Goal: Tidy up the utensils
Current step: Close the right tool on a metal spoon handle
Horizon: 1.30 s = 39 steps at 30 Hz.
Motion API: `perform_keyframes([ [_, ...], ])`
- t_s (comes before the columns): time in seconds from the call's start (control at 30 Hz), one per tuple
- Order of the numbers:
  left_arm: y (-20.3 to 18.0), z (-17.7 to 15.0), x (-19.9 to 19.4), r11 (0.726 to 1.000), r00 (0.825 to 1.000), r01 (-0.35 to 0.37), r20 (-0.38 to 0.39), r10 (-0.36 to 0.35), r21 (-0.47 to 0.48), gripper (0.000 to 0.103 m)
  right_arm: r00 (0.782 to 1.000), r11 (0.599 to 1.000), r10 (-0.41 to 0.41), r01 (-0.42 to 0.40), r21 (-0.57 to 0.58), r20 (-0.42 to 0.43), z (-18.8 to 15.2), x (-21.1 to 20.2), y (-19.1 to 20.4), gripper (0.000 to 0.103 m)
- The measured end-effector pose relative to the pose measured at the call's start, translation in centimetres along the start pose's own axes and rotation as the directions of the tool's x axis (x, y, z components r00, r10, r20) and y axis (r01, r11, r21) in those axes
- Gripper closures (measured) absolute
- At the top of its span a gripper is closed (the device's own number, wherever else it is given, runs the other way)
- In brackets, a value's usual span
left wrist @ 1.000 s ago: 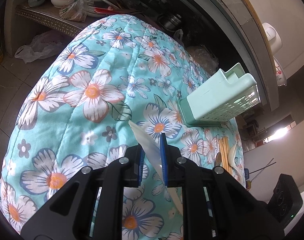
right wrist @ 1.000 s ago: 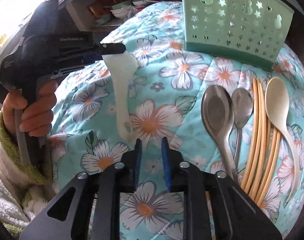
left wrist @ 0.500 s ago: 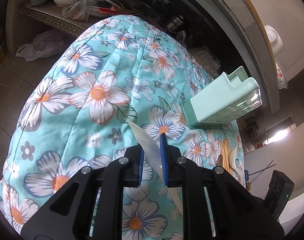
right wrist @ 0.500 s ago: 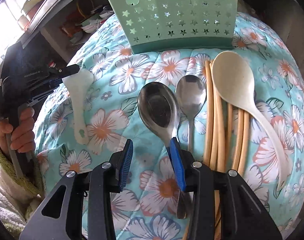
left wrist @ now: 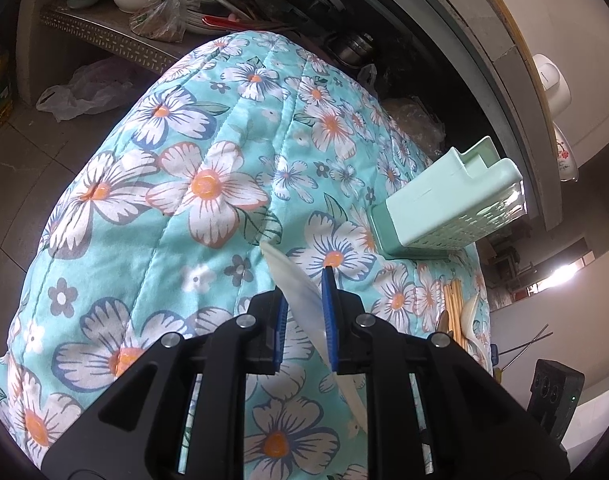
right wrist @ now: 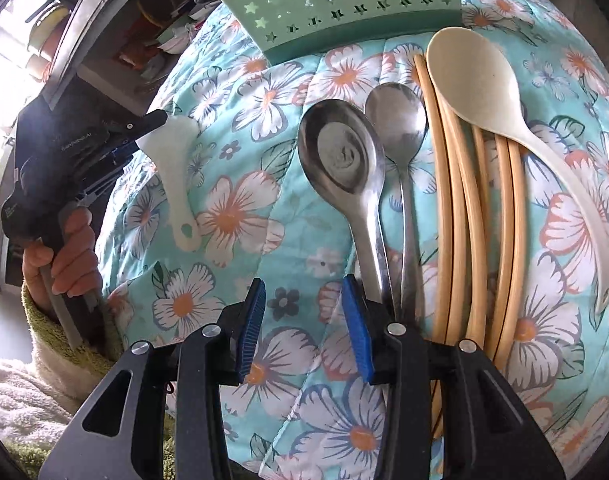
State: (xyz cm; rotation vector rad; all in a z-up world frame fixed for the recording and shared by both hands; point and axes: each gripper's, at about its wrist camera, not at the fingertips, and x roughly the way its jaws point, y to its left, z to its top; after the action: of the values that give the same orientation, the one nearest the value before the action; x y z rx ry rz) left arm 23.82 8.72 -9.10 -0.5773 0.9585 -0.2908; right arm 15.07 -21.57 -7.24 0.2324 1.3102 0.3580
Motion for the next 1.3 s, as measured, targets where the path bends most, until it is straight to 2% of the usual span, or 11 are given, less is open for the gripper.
perform_keyframes([
  [0.17,-0.2,0.0,0.1,1.000,1.000,-0.009,0.001,0.009,0.000,0.088,0.991,0.996,-0.075,0.079,-0.034,0.108,0.9,-1.2,0.9,0.064],
  [0.33,-0.4,-0.1,0.1,1.000,1.000,-0.013,0.006,0.013,-0.001,0.087,0.982,0.985,-0.156,0.163,-0.059,0.109,2.0,0.0,0.7,0.064],
  [0.47,-0.2,0.0,0.1,1.000,1.000,-0.014,0.001,0.014,-0.004,0.087,0.963,0.959,-0.248,0.260,-0.113,0.108,2.0,0.7,1.4,0.064],
  [0.57,-0.2,0.1,0.2,1.000,1.000,-0.016,0.001,0.016,-0.002,0.087,0.970,0.965,-0.232,0.239,-0.105,0.076,2.0,1.0,1.2,0.061],
  [0.63,-0.2,0.1,0.2,1.000,1.000,-0.015,0.001,0.015,-0.005,0.087,0.981,0.978,-0.191,0.194,-0.081,0.046,2.1,0.9,1.0,0.058],
  [0.77,-0.1,0.1,0.1,1.000,1.000,-0.010,0.003,0.010,-0.012,0.087,1.000,1.000,-0.015,0.015,-0.022,-0.007,1.6,0.4,0.0,0.058],
  [0.9,0.0,0.0,0.1,1.000,1.000,-0.012,0.003,0.012,-0.009,0.086,0.992,0.992,0.126,-0.126,-0.011,-0.033,0.8,0.9,1.3,0.058],
  [1.0,0.0,0.0,0.1,1.000,1.000,-0.013,0.001,0.014,-0.007,0.086,0.996,0.995,0.091,-0.091,-0.042,-0.005,0.9,0.4,1.9,0.058],
  [1.17,0.0,0.0,0.0,1.000,1.000,-0.016,0.001,0.016,-0.007,0.086,0.998,0.997,0.026,-0.030,0.070,0.063,1.7,-1.2,-1.4,0.058],
  [1.3,-0.1,0.1,0.1,1.000,1.000,-0.017,0.002,0.018,-0.005,0.086,0.983,0.993,-0.055,0.036,0.108,0.178,2.2,-3.5,-3.1,0.058],
])
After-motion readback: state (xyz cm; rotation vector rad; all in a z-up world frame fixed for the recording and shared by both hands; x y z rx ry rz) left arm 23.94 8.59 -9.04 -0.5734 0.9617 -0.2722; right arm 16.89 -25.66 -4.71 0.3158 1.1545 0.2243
